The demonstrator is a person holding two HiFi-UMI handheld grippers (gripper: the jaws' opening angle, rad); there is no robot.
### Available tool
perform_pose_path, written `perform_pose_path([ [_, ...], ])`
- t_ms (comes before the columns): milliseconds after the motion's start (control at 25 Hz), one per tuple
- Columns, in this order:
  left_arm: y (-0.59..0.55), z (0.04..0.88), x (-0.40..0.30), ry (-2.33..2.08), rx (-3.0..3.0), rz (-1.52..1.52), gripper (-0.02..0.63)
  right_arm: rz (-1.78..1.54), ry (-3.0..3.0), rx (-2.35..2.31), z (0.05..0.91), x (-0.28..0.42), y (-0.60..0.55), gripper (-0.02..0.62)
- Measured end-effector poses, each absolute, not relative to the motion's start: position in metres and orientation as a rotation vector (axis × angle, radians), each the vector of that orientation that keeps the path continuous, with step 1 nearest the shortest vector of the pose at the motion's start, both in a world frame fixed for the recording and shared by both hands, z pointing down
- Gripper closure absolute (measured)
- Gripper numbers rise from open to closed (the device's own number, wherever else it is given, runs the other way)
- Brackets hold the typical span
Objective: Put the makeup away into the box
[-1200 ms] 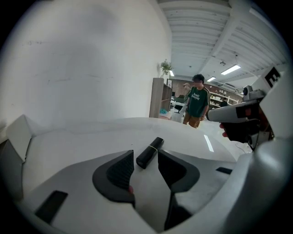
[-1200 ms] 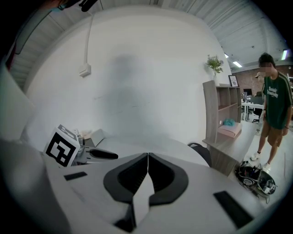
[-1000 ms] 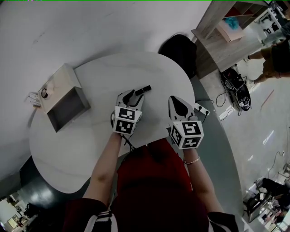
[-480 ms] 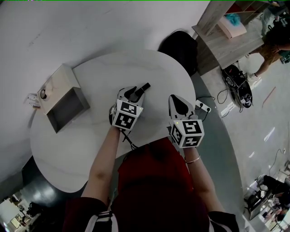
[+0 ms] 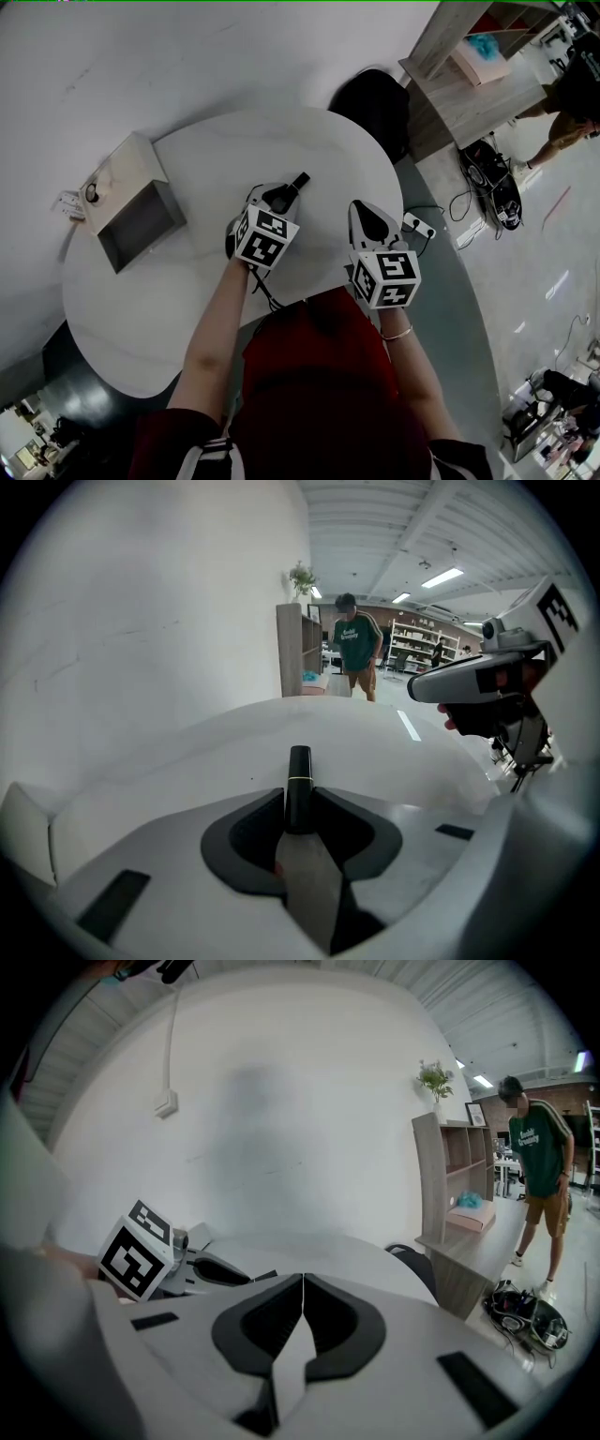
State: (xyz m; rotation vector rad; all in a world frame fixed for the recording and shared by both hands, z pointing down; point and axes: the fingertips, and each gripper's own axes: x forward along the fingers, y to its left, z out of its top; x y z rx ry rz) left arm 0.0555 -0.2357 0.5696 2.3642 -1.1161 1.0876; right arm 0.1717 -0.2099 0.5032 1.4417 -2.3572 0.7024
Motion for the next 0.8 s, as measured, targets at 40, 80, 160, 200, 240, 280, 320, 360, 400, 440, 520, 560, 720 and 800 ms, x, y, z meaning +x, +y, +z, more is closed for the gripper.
perform_pose_path([
  [40, -0.235, 0.570, 0.056, -1.115, 2.363, 1.090, 0.491, 0.702, -2.359, 1.440, 0.503, 0.172, -0.210, 0.580],
  [80, -0.235, 0.570, 0.055, -1.114, 2.361, 1.094, 0.491, 0.700, -2.362, 1.439, 0.502, 0.172, -0.209, 0.580],
  [160, -0.236, 0.571, 0.055, -1.116, 2.355, 1.099, 0.492, 0.694, -2.367, 1.433, 0.500, 0.172, -0.209, 0.580],
  [200, -0.236, 0.571, 0.055, -1.122, 2.351, 1.094, 0.494, 0.691, -2.371, 1.428, 0.499, 0.172, -0.208, 0.580],
  [240, -0.236, 0.570, 0.054, -1.132, 2.345, 1.082, 0.494, 0.686, -2.375, 1.422, 0.498, 0.172, -0.208, 0.580],
  [280, -0.237, 0.569, 0.054, -1.149, 2.338, 1.061, 0.494, 0.681, -2.381, 1.415, 0.497, 0.172, -0.208, 0.580],
  [320, -0.237, 0.566, 0.053, -1.170, 2.331, 1.036, 0.494, 0.675, -2.387, 1.406, 0.495, 0.172, -0.208, 0.580],
  [360, -0.237, 0.562, 0.053, -1.193, 2.324, 1.012, 0.495, 0.669, -2.395, 1.395, 0.493, 0.172, -0.208, 0.580],
  [400, -0.236, 0.558, 0.053, -1.216, 2.321, 0.994, 0.495, 0.664, -2.401, 1.385, 0.492, 0.172, -0.207, 0.580],
  [440, -0.235, 0.553, 0.053, -1.237, 2.321, 0.983, 0.495, 0.660, -2.408, 1.373, 0.490, 0.172, -0.207, 0.580],
  [520, -0.235, 0.542, 0.052, -1.283, 2.326, 0.965, 0.495, 0.652, -2.423, 1.347, 0.487, 0.169, -0.208, 0.580],
  [560, -0.234, 0.536, 0.050, -1.310, 2.325, 0.953, 0.495, 0.646, -2.434, 1.329, 0.486, 0.166, -0.209, 0.580],
  [720, -0.229, 0.512, 0.036, -1.438, 2.289, 0.888, 0.495, 0.617, -2.497, 1.239, 0.478, 0.149, -0.213, 0.580],
  [800, -0.226, 0.499, 0.024, -1.510, 2.259, 0.863, 0.495, 0.599, -2.529, 1.202, 0.471, 0.139, -0.218, 0.580],
])
